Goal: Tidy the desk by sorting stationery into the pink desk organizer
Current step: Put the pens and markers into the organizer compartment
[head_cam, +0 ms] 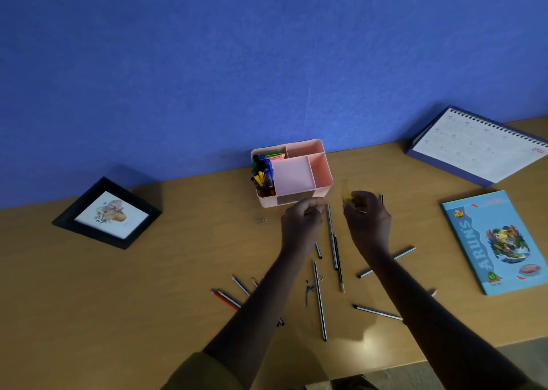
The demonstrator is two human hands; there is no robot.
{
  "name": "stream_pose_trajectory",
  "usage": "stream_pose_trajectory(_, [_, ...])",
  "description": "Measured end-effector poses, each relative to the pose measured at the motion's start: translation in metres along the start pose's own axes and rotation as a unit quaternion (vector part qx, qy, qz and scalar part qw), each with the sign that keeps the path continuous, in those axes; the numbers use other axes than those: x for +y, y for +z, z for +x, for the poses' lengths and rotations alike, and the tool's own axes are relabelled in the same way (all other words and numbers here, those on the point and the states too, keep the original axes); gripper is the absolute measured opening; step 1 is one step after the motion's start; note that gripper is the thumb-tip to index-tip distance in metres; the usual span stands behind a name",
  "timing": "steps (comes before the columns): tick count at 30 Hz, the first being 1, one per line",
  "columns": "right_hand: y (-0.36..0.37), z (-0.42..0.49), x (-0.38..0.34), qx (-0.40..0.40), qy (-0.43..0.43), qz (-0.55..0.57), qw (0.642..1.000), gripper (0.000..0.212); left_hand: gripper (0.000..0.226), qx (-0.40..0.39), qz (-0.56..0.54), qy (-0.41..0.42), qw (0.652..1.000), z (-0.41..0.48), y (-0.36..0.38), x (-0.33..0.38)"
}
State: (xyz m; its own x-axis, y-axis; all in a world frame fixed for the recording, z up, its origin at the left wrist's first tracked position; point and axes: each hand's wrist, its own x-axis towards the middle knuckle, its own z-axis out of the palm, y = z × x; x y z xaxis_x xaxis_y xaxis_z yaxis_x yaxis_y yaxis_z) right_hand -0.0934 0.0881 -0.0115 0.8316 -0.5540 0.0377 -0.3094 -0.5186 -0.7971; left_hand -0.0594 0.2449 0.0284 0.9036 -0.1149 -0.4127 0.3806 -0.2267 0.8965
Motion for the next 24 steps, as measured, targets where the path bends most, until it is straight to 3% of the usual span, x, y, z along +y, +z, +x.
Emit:
stream_pose_trajectory(6, [0.016,0.0,-0.052,-0.026,-0.076,0.025,0.996,0.034,0.03,-0.012,0.018,0.023,1.0,0.004,-0.008,0.021])
stream_pose_trajectory(11, [0.04,0.008,-0.084,-0.059,-0.129,0.005,0.99,0.032,0.017,0.025,-0.068,-0.021,0.997,0.012,-0.03,0.027])
stream_pose_trajectory(19, [0.074,0.017,-0.106,-0.119,-0.124,-0.012,0.985,0.029,0.015,0.071,-0.105,-0.083,0.989,0.022,-0.057,0.031])
stream_pose_trajectory(24, [0.084,0.017,-0.109,-0.124,-0.113,-0.007,0.986,0.027,0.031,0.083,-0.115,-0.121,0.982,0.031,-0.063,0.03])
